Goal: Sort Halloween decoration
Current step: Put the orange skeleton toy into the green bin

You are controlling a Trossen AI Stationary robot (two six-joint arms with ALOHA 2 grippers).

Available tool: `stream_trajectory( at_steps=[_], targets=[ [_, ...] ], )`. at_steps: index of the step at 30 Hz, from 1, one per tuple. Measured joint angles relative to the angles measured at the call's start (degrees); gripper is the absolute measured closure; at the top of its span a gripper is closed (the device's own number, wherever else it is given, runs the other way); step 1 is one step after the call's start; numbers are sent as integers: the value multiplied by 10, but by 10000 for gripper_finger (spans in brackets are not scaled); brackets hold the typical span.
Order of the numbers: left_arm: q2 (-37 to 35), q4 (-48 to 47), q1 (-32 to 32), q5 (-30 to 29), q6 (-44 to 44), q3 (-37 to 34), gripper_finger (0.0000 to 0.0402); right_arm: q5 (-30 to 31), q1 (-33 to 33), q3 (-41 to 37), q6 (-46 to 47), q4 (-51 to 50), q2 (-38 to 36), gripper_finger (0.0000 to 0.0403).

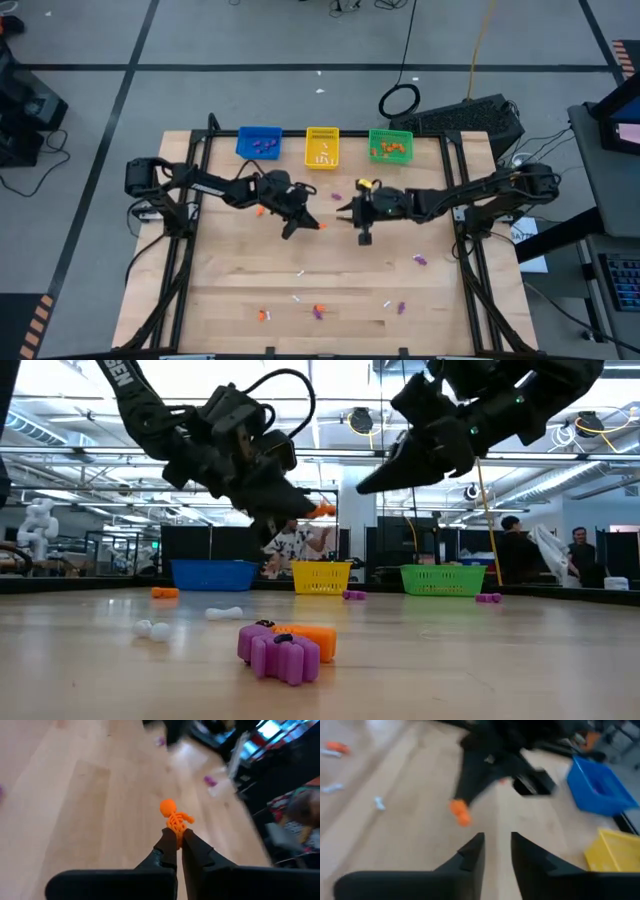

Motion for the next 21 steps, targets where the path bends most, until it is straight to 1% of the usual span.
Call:
stream_trajectory(
  at_steps=[4, 9, 13, 18, 21],
  targets=[
    [0, 23, -1, 15, -26, 0, 400, 13, 29, 12, -2, 22, 31, 276],
    [0, 35, -1, 15, -35, 0, 400, 83, 59, 39, -41, 23, 56, 246],
    [0, 39, -1, 15, -35, 0, 400, 91, 65, 48, -48, 23, 61, 241],
    [0, 49, -1, 15, -35, 0, 400, 90, 65, 49, -48, 23, 61, 250],
    [0, 67, -1, 15, -52, 0, 399, 74, 65, 49, -51, 27, 60, 256]
  ],
)
